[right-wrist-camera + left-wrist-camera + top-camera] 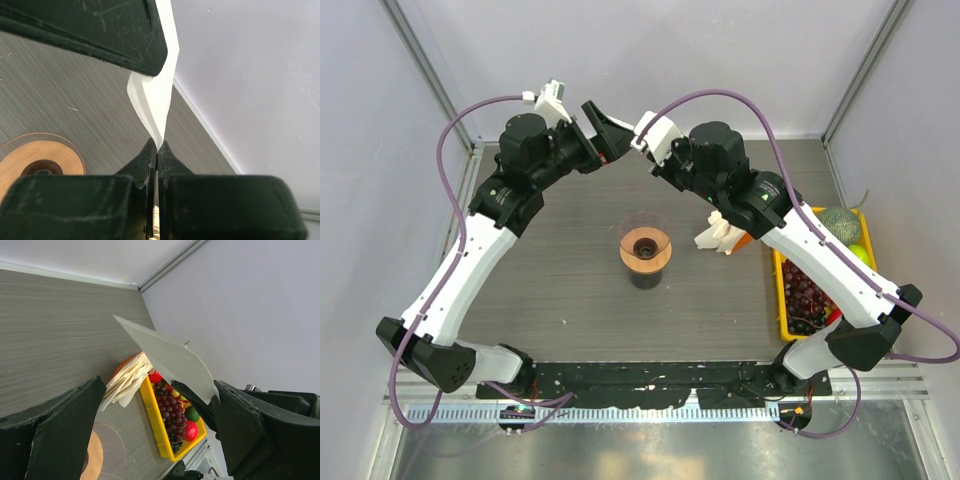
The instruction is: Place the coffee filter in the dripper
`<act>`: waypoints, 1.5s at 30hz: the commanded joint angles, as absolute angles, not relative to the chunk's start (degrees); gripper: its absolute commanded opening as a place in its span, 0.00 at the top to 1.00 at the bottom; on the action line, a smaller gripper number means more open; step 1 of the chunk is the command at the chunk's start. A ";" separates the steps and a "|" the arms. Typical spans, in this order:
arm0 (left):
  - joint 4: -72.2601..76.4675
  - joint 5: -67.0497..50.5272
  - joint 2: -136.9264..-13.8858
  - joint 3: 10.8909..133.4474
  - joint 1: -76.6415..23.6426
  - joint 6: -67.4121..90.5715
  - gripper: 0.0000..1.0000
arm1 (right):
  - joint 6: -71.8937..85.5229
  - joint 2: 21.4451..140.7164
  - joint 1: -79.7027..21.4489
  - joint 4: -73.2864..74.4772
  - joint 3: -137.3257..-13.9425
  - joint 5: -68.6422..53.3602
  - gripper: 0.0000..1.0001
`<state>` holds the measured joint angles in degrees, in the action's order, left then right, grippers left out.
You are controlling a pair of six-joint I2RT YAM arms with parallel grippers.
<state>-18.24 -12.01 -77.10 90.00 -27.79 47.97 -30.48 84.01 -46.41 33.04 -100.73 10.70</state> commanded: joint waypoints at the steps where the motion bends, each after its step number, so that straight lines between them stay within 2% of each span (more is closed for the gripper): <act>1: -14.77 -12.65 -75.41 88.86 -27.86 48.69 0.01 | -29.97 83.14 -46.67 31.20 -101.60 10.90 0.95; 7: -12.83 -13.01 -74.27 87.27 -27.77 49.13 0.01 | -29.62 82.97 -46.67 31.20 -101.34 10.81 0.95; 9: -13.36 -12.75 -74.44 87.10 -27.86 49.48 0.06 | -29.36 82.97 -46.67 31.20 -101.51 10.37 0.95; 15: -9.77 -14.49 -74.44 85.26 -27.86 50.89 0.36 | -27.86 82.44 -46.67 31.90 -101.60 7.13 0.95; 17: -7.74 -15.99 -74.71 85.08 -27.86 52.11 0.42 | -27.77 82.18 -46.76 32.34 -101.34 6.33 0.95; 20: -6.24 -17.14 -75.23 85.34 -27.86 53.00 0.44 | -27.77 82.18 -46.93 32.43 -101.07 5.36 0.95; 21: -5.89 -17.40 -75.41 85.25 -27.86 53.09 0.48 | -27.77 82.18 -46.93 32.52 -100.99 4.84 0.95; 28: -5.63 -18.63 -75.68 84.55 -27.86 54.58 1.00 | -27.25 81.83 -47.37 32.61 -101.07 2.20 0.95; 30: -5.71 -19.25 -75.67 84.38 -27.86 54.23 1.00 | -27.42 81.48 -47.29 33.31 -101.25 -1.90 0.95; 31: -5.80 -19.68 -75.50 84.38 -27.69 53.88 1.00 | -27.60 80.87 -47.20 34.70 -101.69 -3.67 0.91; 32: -5.89 -20.64 -75.32 84.46 -27.51 53.09 1.00 | -27.34 80.51 -46.94 35.50 -101.86 -7.52 0.74; 33: -6.58 -21.35 -75.06 84.46 -27.25 51.87 1.00 | -26.99 79.20 -45.63 36.55 -101.78 -9.82 0.68; 34: -6.77 -22.58 -74.45 84.29 -26.90 50.55 1.00 | -25.59 78.67 -44.66 37.17 -101.69 -15.06 0.55; 35: -7.03 -23.81 -74.01 83.77 -26.46 48.45 1.00 | -25.05 77.53 -42.13 38.92 -102.30 -17.55 0.50; 36: -7.90 -24.86 -73.31 83.59 -26.28 46.25 1.00 | -24.18 77.17 -40.45 39.98 -103.00 -23.49 0.37; 38: -7.48 -30.38 -72.16 82.36 -25.75 41.07 1.00 | -23.82 76.47 -36.05 43.23 -105.11 -30.72 0.20; 43: -9.74 -48.84 -72.07 81.82 -25.75 27.10 1.00 | -31.44 74.62 -32.61 48.85 -107.75 -35.85 0.01; 45: -11.95 -56.21 -72.68 82.35 -25.84 20.94 1.00 | -35.05 74.44 -32.70 50.88 -108.10 -38.22 0.03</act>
<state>-10.00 -37.67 -73.52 81.23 -25.71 36.27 -27.94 76.69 -31.99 46.15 -105.10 -28.27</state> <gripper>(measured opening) 0.039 0.986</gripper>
